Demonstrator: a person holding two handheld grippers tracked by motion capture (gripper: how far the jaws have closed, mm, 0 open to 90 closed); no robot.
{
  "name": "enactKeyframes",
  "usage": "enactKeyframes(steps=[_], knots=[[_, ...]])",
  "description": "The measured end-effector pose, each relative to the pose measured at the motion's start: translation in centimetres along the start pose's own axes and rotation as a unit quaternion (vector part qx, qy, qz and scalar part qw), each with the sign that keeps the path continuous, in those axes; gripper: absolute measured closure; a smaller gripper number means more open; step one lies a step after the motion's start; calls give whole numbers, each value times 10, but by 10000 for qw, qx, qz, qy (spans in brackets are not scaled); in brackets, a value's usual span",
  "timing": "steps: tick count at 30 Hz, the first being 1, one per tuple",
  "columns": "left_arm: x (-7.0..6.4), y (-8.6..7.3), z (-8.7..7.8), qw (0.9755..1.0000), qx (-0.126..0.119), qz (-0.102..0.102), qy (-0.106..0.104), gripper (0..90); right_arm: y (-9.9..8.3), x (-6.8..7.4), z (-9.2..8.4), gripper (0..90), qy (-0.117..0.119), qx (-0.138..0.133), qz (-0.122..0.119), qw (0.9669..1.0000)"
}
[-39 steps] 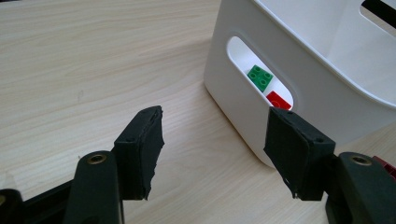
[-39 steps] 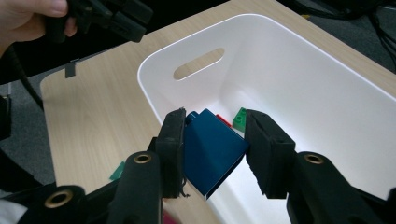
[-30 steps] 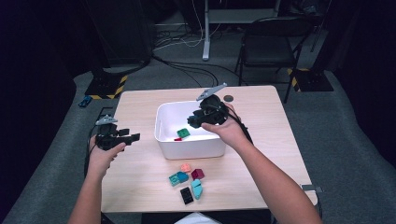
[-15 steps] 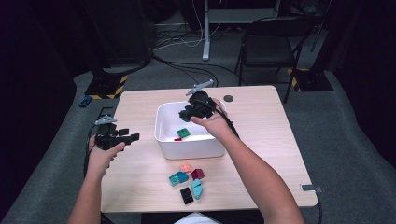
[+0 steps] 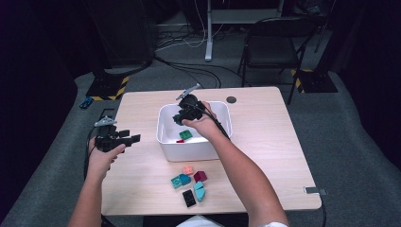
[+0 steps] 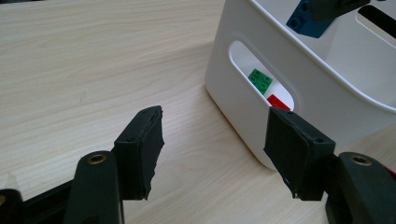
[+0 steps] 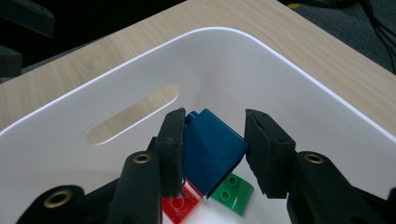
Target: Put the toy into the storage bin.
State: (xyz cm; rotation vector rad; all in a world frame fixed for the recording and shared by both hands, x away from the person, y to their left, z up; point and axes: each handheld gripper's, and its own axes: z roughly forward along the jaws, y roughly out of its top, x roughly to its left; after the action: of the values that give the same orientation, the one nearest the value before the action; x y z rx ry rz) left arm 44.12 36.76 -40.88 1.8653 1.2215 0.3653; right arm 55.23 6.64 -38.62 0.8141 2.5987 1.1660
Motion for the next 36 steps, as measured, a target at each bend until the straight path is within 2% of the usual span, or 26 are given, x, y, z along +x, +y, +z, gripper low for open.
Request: enactKeyframes(steps=[7, 11, 13, 15, 16, 21, 25, 26, 29, 30, 36], knots=[[1, 0, 0, 10000, -13, -14, 16, 366, -2, -5, 10, 563, -33, 80, 46, 10000], [0, 0, 0, 10000, -4, -22, 15, 366, -1, -5, 5, 525, -89, 47, 102, 9999], [0, 0, 0, 10000, 3, -13, 14, 366, 0, -5, 0, 525, -105, 2, 10, 9999], [0, 0, 0, 10000, 4, -6, 13, 366, 1, -1, -8, 525, -105, 3, 69, 9999], [0, 0, 0, 10000, 9, 5, 17, 366, 2, -1, -13, 526, -103, -63, -26, 9999], [-1, 0, 0, 10000, 4, 21, 28, 366, 2, 10, -35, 526, -97, -149, -52, 9998], [-1, 0, 0, 10000, -10, -1, 25, 366, 0, 18, -49, 525, -74, -240, -210, 9995], [-1, 0, 0, 10000, -10, -4, 35, 366, -4, 26, -61, 525, -54, -374, -269, 9989], [-1, 0, -1, 10000, 9, -16, 57, 366, -8, 31, -71, 526, -9, -439, -309, 9986], [-1, 0, 0, 10000, -28, -5, 60, 366, -15, 37, -81, 527, 16, -512, -328, 9981], [-1, 0, 0, 10000, 27, 25, 72, 366, -40, 50, -106, 527, 20, -577, -425, 9974]])
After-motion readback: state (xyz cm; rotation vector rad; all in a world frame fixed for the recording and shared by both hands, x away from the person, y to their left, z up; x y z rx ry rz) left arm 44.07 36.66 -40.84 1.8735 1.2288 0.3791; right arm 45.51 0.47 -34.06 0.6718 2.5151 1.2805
